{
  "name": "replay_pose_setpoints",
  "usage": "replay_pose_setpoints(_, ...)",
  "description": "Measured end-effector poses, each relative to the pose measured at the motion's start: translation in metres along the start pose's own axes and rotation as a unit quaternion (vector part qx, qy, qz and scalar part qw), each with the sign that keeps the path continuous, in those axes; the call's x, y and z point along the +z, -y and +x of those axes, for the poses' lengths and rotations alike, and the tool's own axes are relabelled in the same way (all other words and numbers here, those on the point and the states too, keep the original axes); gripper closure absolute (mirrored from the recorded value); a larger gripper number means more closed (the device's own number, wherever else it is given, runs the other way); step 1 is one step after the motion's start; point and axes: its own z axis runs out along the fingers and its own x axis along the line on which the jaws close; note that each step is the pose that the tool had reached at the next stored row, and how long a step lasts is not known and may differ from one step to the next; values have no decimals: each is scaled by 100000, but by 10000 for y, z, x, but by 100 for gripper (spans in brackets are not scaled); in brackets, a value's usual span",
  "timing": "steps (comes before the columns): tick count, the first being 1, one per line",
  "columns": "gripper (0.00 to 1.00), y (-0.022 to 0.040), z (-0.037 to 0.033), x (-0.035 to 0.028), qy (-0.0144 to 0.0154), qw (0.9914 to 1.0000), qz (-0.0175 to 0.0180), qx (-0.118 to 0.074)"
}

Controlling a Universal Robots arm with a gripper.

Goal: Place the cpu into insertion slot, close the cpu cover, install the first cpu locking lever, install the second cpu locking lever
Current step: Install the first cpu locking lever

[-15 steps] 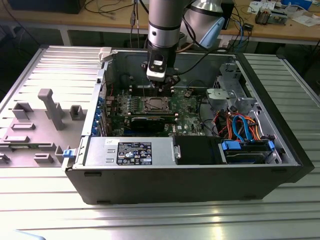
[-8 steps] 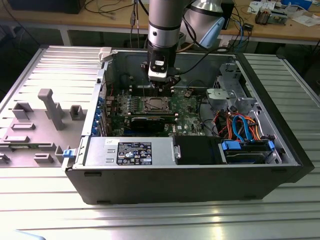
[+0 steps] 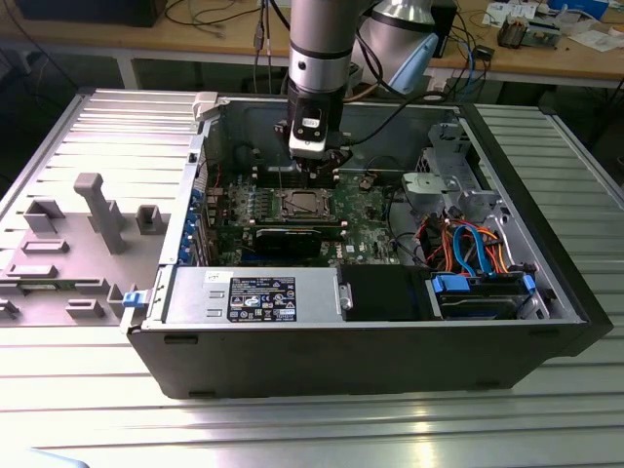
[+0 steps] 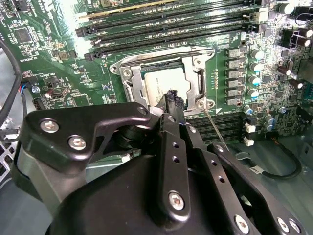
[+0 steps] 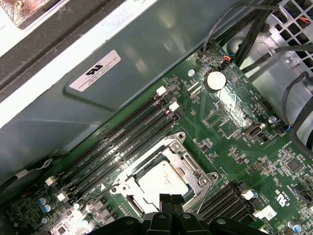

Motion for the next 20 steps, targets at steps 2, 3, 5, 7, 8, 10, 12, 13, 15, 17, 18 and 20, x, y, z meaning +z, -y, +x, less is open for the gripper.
replay_pose_setpoints(2, 89, 0, 0, 0, -1, 100000, -3, -15)
replay_pose_setpoints(3, 89, 0, 0, 0, 3, 100000, -2, -103)
replay_pose_setpoints(5, 89, 1, 1, 1, 94, 99989, -66, -1492)
replay_pose_setpoints(7, 89, 1, 1, 3, 92, 99921, -36, -3975)
replay_pose_setpoints(8, 89, 1, 1, 3, 89, 99921, -36, -3979)
replay_pose_setpoints(10, 89, 1, 1, 3, 93, 99921, -35, -3984)
replay_pose_setpoints(12, 89, 1, 1, 3, 93, 99920, -35, -3987)
replay_pose_setpoints(13, 89, 1, 1, 3, 91, 99920, -35, -3988)
replay_pose_setpoints(15, 89, 1, 1, 3, 92, 99920, -36, -3989)
replay_pose_setpoints(17, 89, 1, 1, 3, 93, 99920, -36, -3999)
replay_pose_setpoints(18, 89, 1, 1, 3, 92, 99919, -34, -4024)
replay_pose_setpoints(20, 89, 2, 1, 3, 89, 99910, -33, -4229)
